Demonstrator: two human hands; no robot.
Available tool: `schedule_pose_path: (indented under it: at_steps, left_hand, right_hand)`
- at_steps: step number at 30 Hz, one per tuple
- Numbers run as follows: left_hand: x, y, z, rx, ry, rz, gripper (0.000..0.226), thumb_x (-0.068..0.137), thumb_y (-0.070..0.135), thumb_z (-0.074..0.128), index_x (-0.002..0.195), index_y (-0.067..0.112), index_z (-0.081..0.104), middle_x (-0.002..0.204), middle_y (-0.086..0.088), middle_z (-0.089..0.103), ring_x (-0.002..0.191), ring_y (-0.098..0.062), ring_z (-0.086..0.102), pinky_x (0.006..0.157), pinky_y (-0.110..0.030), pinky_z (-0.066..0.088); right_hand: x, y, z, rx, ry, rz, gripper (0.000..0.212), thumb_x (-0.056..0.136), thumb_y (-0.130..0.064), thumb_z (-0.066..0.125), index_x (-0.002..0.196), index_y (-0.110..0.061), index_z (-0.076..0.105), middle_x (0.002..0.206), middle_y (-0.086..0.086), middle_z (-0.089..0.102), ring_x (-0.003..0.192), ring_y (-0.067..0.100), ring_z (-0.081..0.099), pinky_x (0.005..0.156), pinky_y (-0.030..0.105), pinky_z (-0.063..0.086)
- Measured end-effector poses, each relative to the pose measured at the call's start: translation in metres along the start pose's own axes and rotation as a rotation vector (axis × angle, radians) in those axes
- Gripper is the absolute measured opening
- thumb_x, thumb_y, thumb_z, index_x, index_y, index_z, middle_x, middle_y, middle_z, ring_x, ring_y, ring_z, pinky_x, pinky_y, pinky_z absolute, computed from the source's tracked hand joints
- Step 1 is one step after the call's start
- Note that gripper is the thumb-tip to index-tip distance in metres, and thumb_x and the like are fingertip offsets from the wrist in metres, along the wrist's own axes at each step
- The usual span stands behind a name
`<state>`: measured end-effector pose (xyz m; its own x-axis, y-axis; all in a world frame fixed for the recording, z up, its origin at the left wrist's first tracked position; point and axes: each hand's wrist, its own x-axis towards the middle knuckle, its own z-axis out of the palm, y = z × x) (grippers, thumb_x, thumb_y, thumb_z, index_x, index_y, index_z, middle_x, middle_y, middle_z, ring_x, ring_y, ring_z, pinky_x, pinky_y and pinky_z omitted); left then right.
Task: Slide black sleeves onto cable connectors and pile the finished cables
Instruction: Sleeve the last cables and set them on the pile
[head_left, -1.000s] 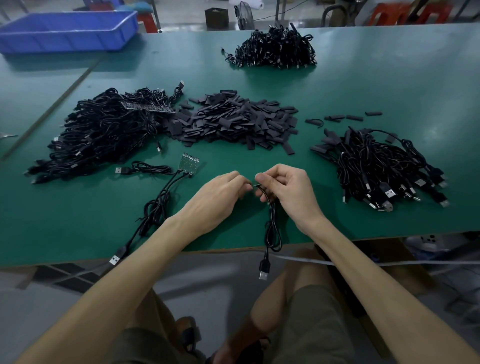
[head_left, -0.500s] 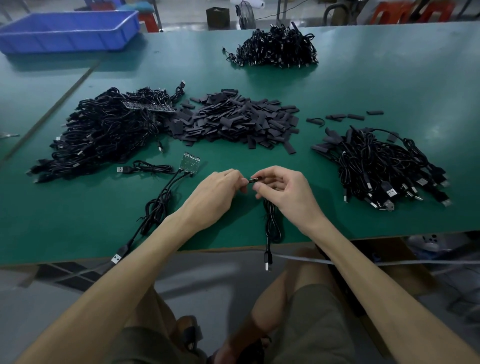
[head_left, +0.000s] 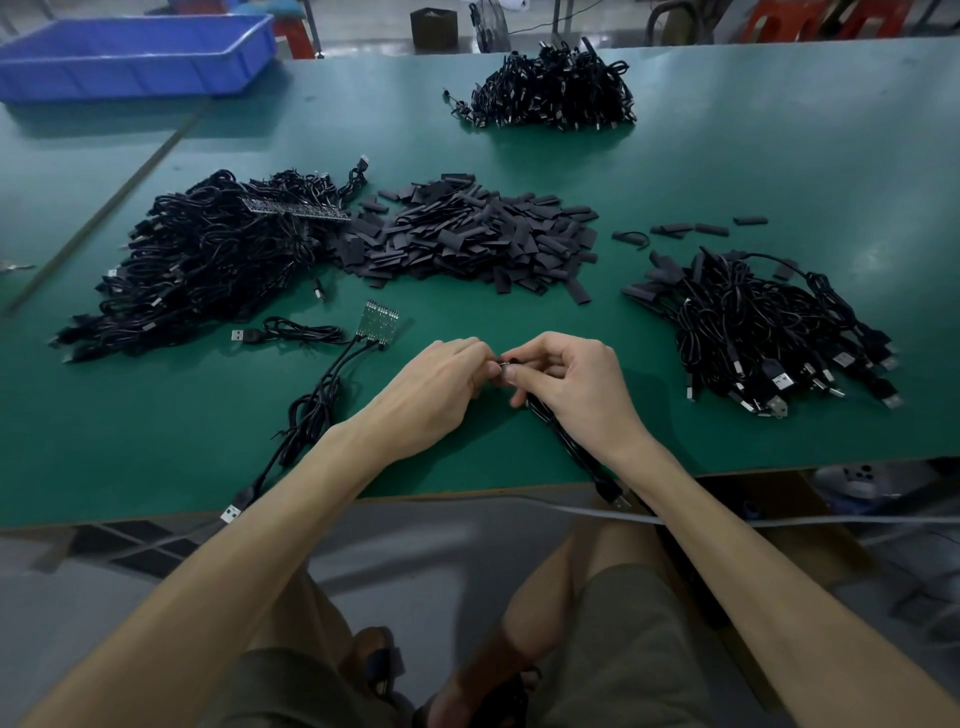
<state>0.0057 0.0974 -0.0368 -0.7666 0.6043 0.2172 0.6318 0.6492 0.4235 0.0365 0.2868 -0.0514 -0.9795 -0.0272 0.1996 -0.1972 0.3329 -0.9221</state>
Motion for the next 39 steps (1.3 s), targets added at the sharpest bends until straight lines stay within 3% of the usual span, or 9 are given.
schedule_pose_path:
  at_steps: [5, 8, 13, 18, 25, 29, 33, 35, 39]
  left_hand:
    - [-0.001, -0.001, 0.000, 0.004, 0.026, -0.014, 0.022, 0.108, 0.014, 0.043, 0.102, 0.005, 0.062, 0.087, 0.004, 0.051, 0.080, -0.015, 0.042, 0.076, -0.030, 0.034]
    - [-0.002, 0.001, 0.000, -0.026, 0.040, -0.016, 0.021, 0.107, 0.012, 0.043, 0.102, 0.003, 0.061, 0.090, 0.003, 0.050, 0.083, -0.013, 0.041, 0.075, -0.025, 0.032]
    - [-0.006, 0.002, 0.002, -0.025, 0.011, 0.039, 0.020, 0.106, 0.008, 0.043, 0.099, 0.002, 0.060, 0.090, -0.003, 0.052, 0.082, -0.013, 0.041, 0.076, -0.017, 0.030]
    - [-0.006, 0.000, 0.004, -0.057, -0.019, 0.065, 0.022, 0.108, 0.012, 0.040, 0.100, 0.004, 0.058, 0.093, 0.000, 0.050, 0.084, -0.009, 0.041, 0.080, -0.008, 0.033]
    - [-0.007, -0.004, 0.006, -0.099, -0.018, 0.089, 0.022, 0.108, 0.014, 0.039, 0.099, 0.009, 0.059, 0.092, 0.002, 0.053, 0.081, -0.008, 0.044, 0.078, -0.008, 0.035]
    - [-0.003, -0.009, 0.004, -0.212, 0.025, -0.021, 0.025, 0.106, 0.009, 0.045, 0.088, 0.022, 0.056, 0.074, 0.011, 0.055, 0.071, -0.002, 0.052, 0.065, -0.011, 0.038]
    - [0.001, -0.016, 0.004, -0.292, 0.070, -0.166, 0.026, 0.104, 0.006, 0.046, 0.087, 0.021, 0.058, 0.065, 0.000, 0.058, 0.057, -0.007, 0.045, 0.057, -0.025, 0.039]
    - [0.000, -0.017, 0.004, -0.297, 0.084, -0.189, 0.029, 0.104, 0.007, 0.046, 0.085, 0.027, 0.055, 0.062, 0.004, 0.053, 0.055, -0.008, 0.041, 0.056, -0.026, 0.037]
    - [0.000, -0.016, 0.003, -0.349, 0.125, -0.181, 0.036, 0.105, 0.004, 0.045, 0.079, 0.028, 0.054, 0.059, 0.007, 0.052, 0.055, -0.008, 0.042, 0.057, -0.023, 0.037]
  right_hand:
    - [0.000, 0.002, -0.001, 0.047, -0.037, -0.018, 0.008, 0.089, -0.008, 0.079, 0.094, -0.015, 0.078, 0.078, 0.000, 0.078, 0.067, 0.018, 0.076, 0.071, 0.024, 0.058]
    - [0.000, 0.001, -0.004, 0.164, -0.077, 0.021, 0.009, 0.095, -0.007, 0.071, 0.101, -0.009, 0.078, 0.083, 0.008, 0.079, 0.073, 0.022, 0.076, 0.068, 0.026, 0.057]
    - [0.001, -0.003, -0.007, 0.327, -0.115, 0.098, 0.010, 0.092, 0.002, 0.071, 0.100, 0.006, 0.068, 0.082, 0.023, 0.075, 0.063, 0.022, 0.071, 0.063, 0.026, 0.058]
    - [0.000, -0.004, -0.007, 0.371, -0.162, 0.100, 0.009, 0.092, 0.007, 0.068, 0.098, 0.011, 0.061, 0.077, 0.014, 0.076, 0.063, 0.018, 0.071, 0.062, 0.025, 0.057]
    - [0.003, -0.003, -0.008, 0.361, -0.192, 0.126, 0.011, 0.092, 0.004, 0.069, 0.094, 0.001, 0.058, 0.075, 0.013, 0.077, 0.063, 0.018, 0.071, 0.060, 0.026, 0.056]
    - [0.003, -0.002, -0.008, 0.307, -0.192, 0.100, 0.013, 0.097, -0.010, 0.069, 0.094, -0.003, 0.058, 0.077, 0.016, 0.076, 0.064, 0.023, 0.070, 0.065, 0.028, 0.056]
    - [0.001, -0.005, -0.009, 0.295, -0.226, 0.098, 0.025, 0.097, -0.029, 0.072, 0.108, -0.008, 0.065, 0.089, 0.010, 0.079, 0.074, 0.021, 0.072, 0.078, 0.026, 0.056]
    - [0.001, -0.004, -0.008, 0.261, -0.245, 0.108, 0.026, 0.093, -0.024, 0.076, 0.115, -0.014, 0.066, 0.090, 0.005, 0.079, 0.077, 0.016, 0.072, 0.078, 0.023, 0.055]
    - [0.000, -0.003, -0.005, 0.186, -0.203, 0.093, 0.019, 0.093, -0.014, 0.077, 0.109, -0.016, 0.069, 0.084, 0.003, 0.076, 0.074, 0.013, 0.070, 0.077, 0.021, 0.054]
